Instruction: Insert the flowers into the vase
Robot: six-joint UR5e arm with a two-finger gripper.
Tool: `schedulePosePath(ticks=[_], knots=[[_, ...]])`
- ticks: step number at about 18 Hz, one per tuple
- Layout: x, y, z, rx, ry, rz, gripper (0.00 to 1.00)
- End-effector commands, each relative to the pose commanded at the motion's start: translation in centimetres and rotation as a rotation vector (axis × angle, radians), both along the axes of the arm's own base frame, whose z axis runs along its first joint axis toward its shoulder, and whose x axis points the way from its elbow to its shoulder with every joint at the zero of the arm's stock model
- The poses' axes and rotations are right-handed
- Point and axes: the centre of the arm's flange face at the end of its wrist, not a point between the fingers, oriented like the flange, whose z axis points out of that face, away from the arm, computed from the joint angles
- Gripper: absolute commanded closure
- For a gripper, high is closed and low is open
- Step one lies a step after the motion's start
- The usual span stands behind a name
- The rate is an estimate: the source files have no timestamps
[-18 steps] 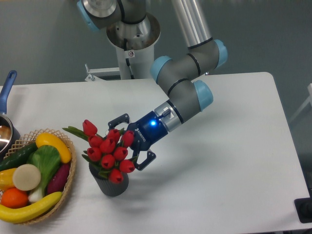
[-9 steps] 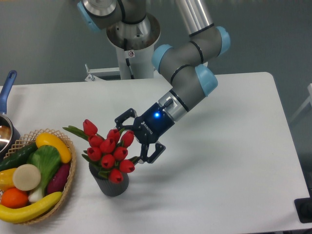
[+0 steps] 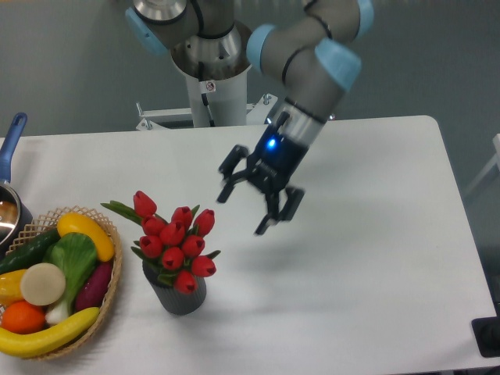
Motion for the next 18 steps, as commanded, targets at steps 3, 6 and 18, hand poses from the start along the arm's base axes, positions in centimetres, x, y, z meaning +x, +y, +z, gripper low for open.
schedulePosePath(ticks=[3,6,18], knots=[[-1.3,-2.3,2.0,-0.035,0.057,0.075,0.0],[-2.8,-4.2,4.6,-0.102,0.143,0.143,0.0],[-5.5,-10.8,10.0,-0.457,0.259,-0.104,0.0]])
